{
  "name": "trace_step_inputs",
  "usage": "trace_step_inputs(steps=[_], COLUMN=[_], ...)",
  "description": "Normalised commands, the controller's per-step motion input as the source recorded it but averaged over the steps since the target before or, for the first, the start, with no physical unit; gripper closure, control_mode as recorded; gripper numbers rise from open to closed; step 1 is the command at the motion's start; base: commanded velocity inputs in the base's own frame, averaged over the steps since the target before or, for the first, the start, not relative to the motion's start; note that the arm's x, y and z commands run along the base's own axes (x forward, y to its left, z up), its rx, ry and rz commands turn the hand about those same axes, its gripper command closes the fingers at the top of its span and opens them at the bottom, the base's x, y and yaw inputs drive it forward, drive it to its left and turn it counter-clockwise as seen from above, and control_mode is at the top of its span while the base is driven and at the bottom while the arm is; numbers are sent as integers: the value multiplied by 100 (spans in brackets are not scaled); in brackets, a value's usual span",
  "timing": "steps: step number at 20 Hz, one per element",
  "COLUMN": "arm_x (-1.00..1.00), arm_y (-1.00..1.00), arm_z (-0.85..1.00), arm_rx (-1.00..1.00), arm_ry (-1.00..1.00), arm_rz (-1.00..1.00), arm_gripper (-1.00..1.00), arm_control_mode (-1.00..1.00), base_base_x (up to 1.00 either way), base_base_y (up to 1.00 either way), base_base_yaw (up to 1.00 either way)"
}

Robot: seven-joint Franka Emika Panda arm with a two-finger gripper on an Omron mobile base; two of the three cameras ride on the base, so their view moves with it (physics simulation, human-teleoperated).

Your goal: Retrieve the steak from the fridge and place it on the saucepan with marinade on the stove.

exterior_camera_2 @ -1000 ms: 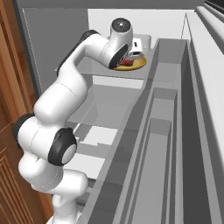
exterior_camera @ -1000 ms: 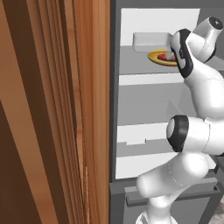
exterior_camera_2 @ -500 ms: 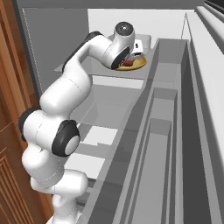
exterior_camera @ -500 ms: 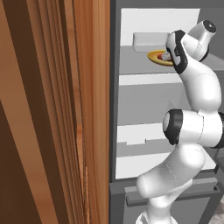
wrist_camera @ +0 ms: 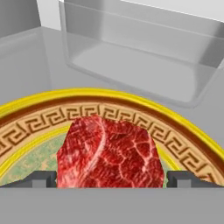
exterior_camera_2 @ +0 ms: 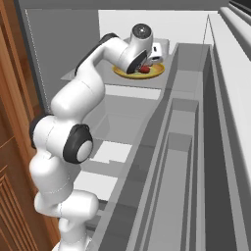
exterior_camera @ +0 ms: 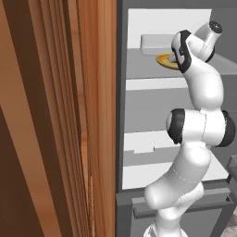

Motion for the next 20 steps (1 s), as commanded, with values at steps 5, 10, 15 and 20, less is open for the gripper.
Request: trace_step_inputs(steps=[5,10,15,20], arm_x=[21,5,0,-2], arm_y=[-6,-7,-10,-6], arm_z=[-16,-47,-59,-56], arm_rx=[-1,-4,-4,0], arm_ry=[1,1,0,0], arm_rz=[0,0,0,0], arm_gripper=[-100,-100,-100,100], arm_control_mode=[-100,-100,-100,-100], base_base_x=[0,0,0,0], base_base_y=[0,0,0,0], base_base_yaw=[0,0,0,0])
